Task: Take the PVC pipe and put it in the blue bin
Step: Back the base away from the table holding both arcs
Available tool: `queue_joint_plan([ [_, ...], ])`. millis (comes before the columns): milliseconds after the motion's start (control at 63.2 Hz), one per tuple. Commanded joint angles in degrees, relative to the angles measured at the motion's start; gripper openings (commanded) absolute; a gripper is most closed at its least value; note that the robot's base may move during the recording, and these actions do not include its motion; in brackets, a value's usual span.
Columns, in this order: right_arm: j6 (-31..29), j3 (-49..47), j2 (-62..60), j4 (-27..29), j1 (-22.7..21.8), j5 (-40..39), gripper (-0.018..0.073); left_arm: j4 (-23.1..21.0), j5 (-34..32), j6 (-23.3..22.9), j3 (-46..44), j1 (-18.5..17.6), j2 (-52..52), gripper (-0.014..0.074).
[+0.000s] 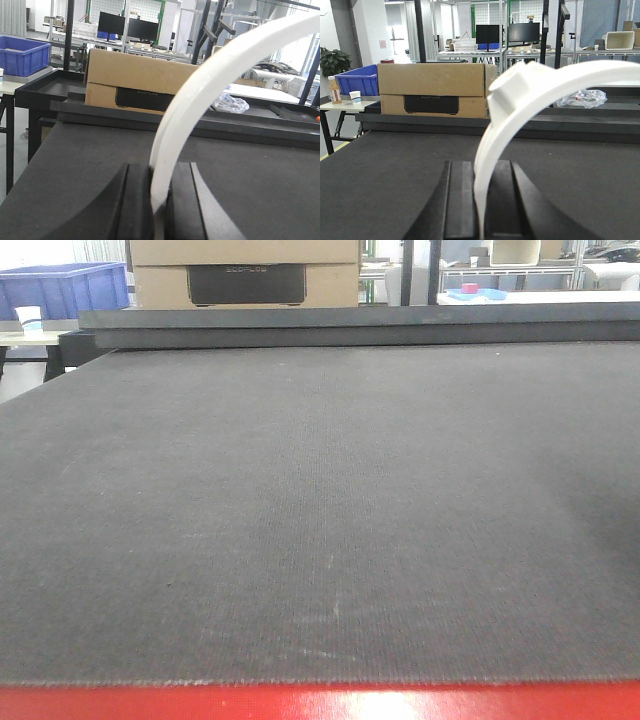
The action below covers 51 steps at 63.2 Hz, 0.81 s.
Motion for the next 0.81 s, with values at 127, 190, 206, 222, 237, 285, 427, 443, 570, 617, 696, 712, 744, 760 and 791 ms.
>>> queue_joint_plan([
  [127,-0.3,0.0,-0.3,-0.6,-0.3,-0.9,-0.0162,0.2,-1.8,-0.2,0.0,-0.1,-0.3,-0.0111],
  [190,-0.3,0.0,-0.3,-0.6,-0.3,-0.9,-0.0162,0.2,-1.8,-0.2,0.0,-0.1,-0.3,-0.0111],
  [206,-0.3,0.0,-0.3,-0.6,-0.3,-0.9,-0.0162,0.2,-1.8,-0.2,0.0,-0.1,-0.3,-0.0111],
  [222,-0.3,0.0,-0.3,-0.6,-0.3,-0.9,-0.0162,0.2,-1.8,-0.2,0.0,-0.1,-0.3,-0.0111],
  [237,-0.3,0.0,-0.3,-0.6,-0.3,-0.9,-0.0162,0.2,-1.8,-0.2,0.0,-0.1,-0.3,-0.0111],
  [285,-0.3,0.0,-0.3,-0.6,-0.3,-0.9,-0.0162,0.2,-1.8,-0.2,0.0,-0.1,-0.3,-0.0111],
  [427,-0.3,0.0,-0.3,-0.6,-0.3,-0.9,-0.0162,0.2,-1.8,-0.2,0.0,-0.1,-0.3,-0.0111],
  [443,-0.3,0.0,-0.3,-0.6,-0.3,-0.9,-0.0162,0.2,-1.8,-0.2,0.0,-0.1,-0.3,-0.0111],
  [570,-0.3,0.0,-0.3,-0.6,-0.3,-0.9,-0.0162,0.2,-1.8,-0.2,0.0,-0.1,-0.3,-0.0111],
  [617,-0.3,0.0,-0.3,-0.6,-0.3,-0.9,-0.0162,0.2,-1.8,-0.2,0.0,-0.1,-0.3,-0.0111],
  [696,-0.3,0.0,-0.3,-0.6,-0.3,-0.9,-0.0162,0.2,-1.8,-0.2,0.0,-0.1,-0.3,-0.0111],
  [712,-0.3,0.0,-0.3,-0.6,-0.3,-0.9,-0.0162,0.2,-1.8,-0.2,0.0,-0.1,-0.3,-0.0111],
  [744,-0.3,0.0,-0.3,-0.6,-0.3,-0.9,-0.0162,0.2,-1.8,-0.2,0.0,-0.1,-0.3,-0.0111],
  [760,-0.3,0.0,-0.3,-0.6,-0.3,-0.9,-0.0162,0.2,-1.8,-0.2,0.0,-0.1,-0.3,-0.0111],
  [791,-0.3,0.0,-0.3,-0.6,-0.3,-0.9,-0.0162,0.2,-1.8,-0.2,0.0,-0.1,-0.3,-0.0111],
])
